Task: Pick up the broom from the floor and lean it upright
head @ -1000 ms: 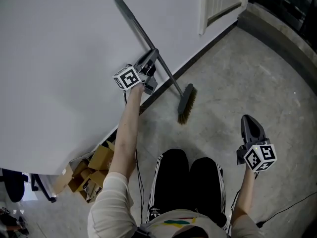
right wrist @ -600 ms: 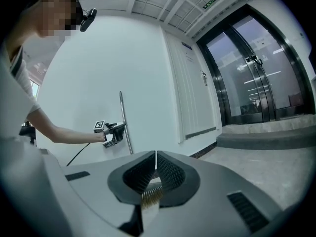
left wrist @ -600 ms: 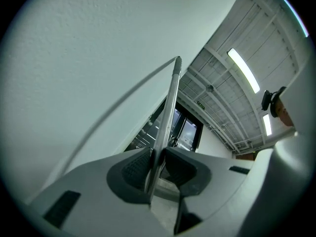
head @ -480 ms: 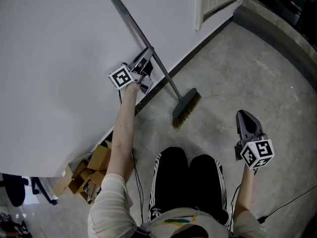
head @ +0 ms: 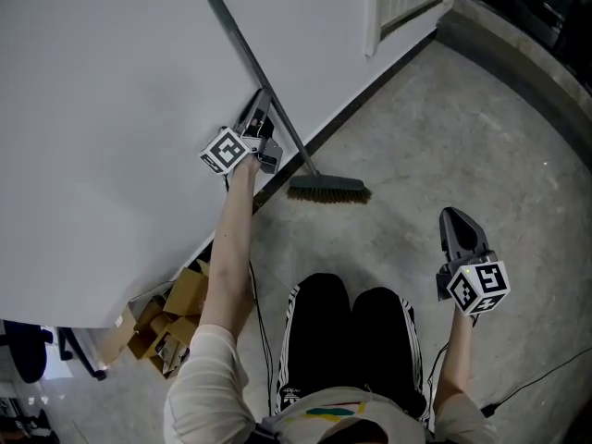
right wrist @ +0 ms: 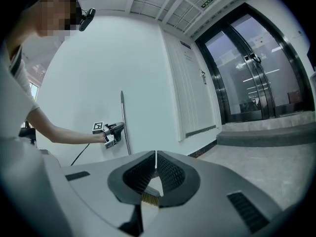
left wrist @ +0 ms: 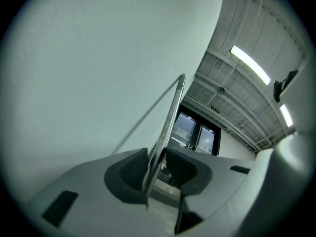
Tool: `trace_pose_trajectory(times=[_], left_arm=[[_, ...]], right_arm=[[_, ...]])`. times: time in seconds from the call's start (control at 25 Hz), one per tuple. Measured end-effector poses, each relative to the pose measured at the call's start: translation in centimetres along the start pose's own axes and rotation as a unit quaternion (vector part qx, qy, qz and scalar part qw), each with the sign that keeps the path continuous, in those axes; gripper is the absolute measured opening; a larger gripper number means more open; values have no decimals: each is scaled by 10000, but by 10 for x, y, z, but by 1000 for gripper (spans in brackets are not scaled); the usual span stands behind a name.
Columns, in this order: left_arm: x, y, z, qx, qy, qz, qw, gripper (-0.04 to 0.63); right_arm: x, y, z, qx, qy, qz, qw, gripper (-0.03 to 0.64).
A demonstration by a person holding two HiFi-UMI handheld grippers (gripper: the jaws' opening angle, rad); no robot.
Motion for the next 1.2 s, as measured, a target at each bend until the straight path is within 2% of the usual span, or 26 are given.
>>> trace_pose_trajectory(times=[0.16, 0.4, 0.52, 0.6, 0.72, 0.76, 0.8, 0.84, 0.92, 1.0, 1.08, 1.2], left_arm=[[9, -11, -2, 32, -145, -447, 9989, 147], [32, -25, 13, 305, -766, -777, 9936, 147], [38, -39, 25, 326, -1058, -818, 9905, 147], [41, -53, 31, 254, -1104, -935, 9892, 146], [41, -80, 37, 205, -864, -1418, 9859, 144], [40, -89, 41, 288, -762, -1627, 9833, 121], [38, -99, 46, 465, -665, -1839, 9796, 69], [36, -109, 52, 723, -565, -2042, 9746, 44], [30, -128, 63, 1310, -341, -2429, 9606, 44], [20, -150, 78, 1730, -167, -2796, 9443, 44], [7, -173, 95, 1880, -68, -2999, 9352, 44], [-24, -196, 113, 1797, 265, -3150, 9315, 44]], right_arm=[[0, 6, -7, 71, -31, -7, 10000, 18], [4, 19, -15, 214, -112, -25, 9997, 18], [11, 22, -21, 248, -169, -47, 9995, 18], [16, 26, -30, 301, -230, -89, 9992, 18], [26, 34, -43, 401, -319, -85, 9987, 18], [29, 38, -47, 413, -352, -92, 9985, 18], [31, 42, -51, 405, -387, -120, 9984, 18], [34, 46, -56, 373, -423, -177, 9983, 18], [37, 54, -66, 256, -494, -372, 9978, 18], [38, 62, -75, 125, -571, -623, 9963, 18], [35, 71, -81, 88, -636, -844, 9944, 18], [26, 87, -90, 223, -589, -929, 9937, 18]])
Point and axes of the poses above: the fingertips, and each gripper's own axes: z backward along the fingers, y to its left, x out of its top, the point moved 10 cm from there along z, backward along the fingers, and after that the axes turned 12 degrees about -y, right-handed, at the moved point
